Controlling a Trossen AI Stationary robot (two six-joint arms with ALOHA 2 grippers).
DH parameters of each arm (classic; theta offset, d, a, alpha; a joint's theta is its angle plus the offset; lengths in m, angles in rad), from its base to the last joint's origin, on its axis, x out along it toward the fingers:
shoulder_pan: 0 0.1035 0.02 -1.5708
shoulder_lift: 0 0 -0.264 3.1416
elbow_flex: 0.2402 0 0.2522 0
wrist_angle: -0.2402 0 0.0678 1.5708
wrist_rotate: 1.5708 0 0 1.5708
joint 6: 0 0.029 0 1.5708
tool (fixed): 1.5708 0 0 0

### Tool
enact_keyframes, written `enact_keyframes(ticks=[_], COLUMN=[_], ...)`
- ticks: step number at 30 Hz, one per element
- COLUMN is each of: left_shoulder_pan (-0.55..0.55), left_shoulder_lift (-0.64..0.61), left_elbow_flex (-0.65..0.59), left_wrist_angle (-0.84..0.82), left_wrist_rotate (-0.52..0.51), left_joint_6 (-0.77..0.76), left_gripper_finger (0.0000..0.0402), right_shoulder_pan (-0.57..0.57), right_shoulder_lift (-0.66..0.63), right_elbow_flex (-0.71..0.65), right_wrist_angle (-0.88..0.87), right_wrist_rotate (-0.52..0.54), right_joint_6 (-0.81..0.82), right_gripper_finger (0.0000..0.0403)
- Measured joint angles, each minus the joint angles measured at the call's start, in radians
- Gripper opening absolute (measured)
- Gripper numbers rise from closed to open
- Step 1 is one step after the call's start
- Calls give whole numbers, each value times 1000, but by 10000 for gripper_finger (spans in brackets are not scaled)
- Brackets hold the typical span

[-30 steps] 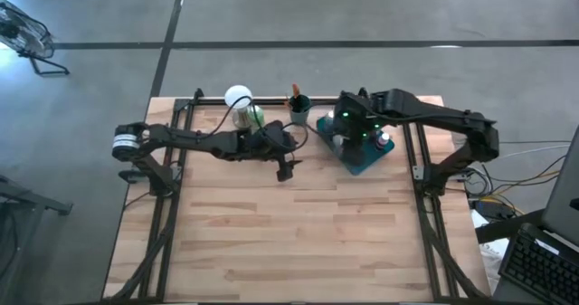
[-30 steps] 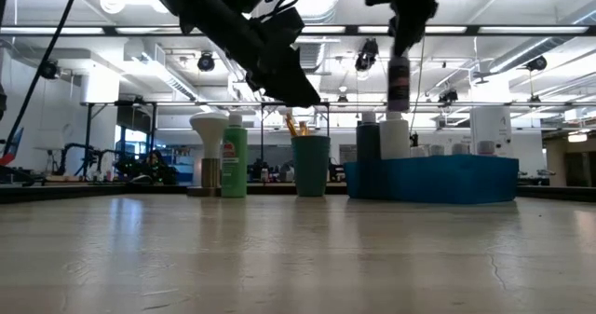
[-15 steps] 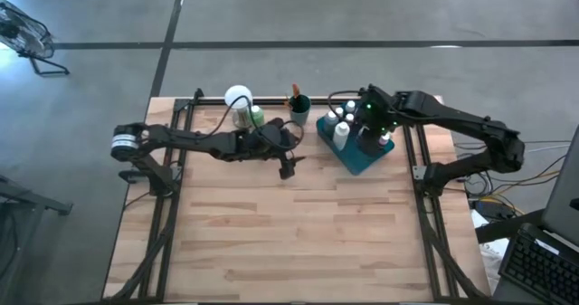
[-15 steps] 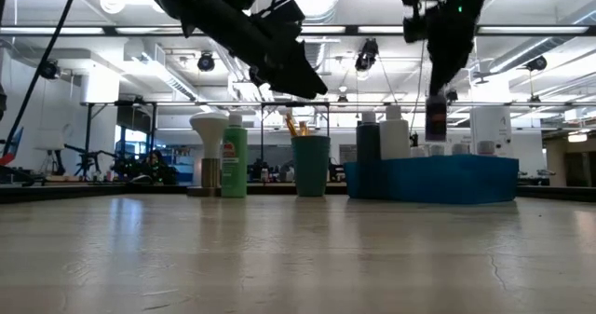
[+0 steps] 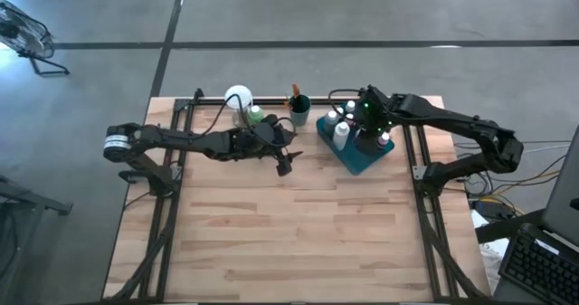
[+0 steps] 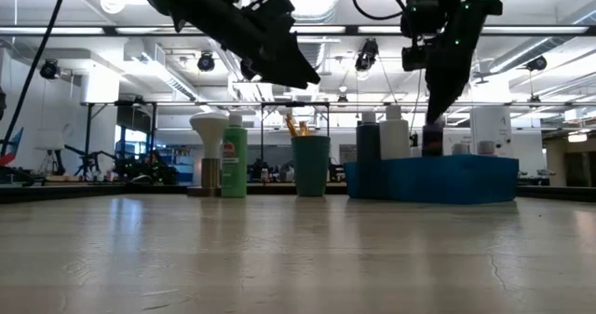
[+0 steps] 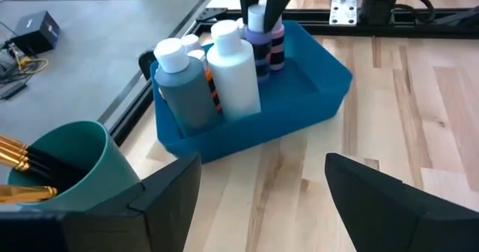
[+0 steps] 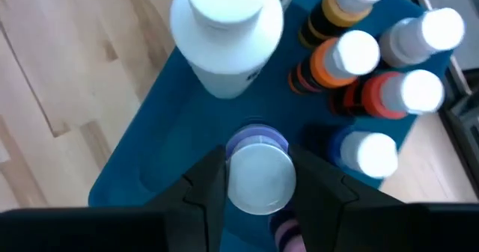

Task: Pick & Place Paint Supplies
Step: Put the purple paint bottle into the blue bin

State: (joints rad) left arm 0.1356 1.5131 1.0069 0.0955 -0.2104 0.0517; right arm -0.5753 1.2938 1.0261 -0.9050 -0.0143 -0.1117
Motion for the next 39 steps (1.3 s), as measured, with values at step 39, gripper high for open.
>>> enact_keyframes(ticks=[39], left_shoulder_pan=[0], left_shoulder_lift=[-1], left_elbow_flex=[0], left_wrist_angle=[-24], left_wrist_rotate=[-1], left_joint_6=[-8], left_gripper_finger=[289], right_shoulder_pan=[-146], right_shoulder_lift=[135], right_elbow_flex=[-38], right_wrist_angle=[110], right_wrist_rotate=[-166], right_joint_6=[-161], right_gripper_finger=[114])
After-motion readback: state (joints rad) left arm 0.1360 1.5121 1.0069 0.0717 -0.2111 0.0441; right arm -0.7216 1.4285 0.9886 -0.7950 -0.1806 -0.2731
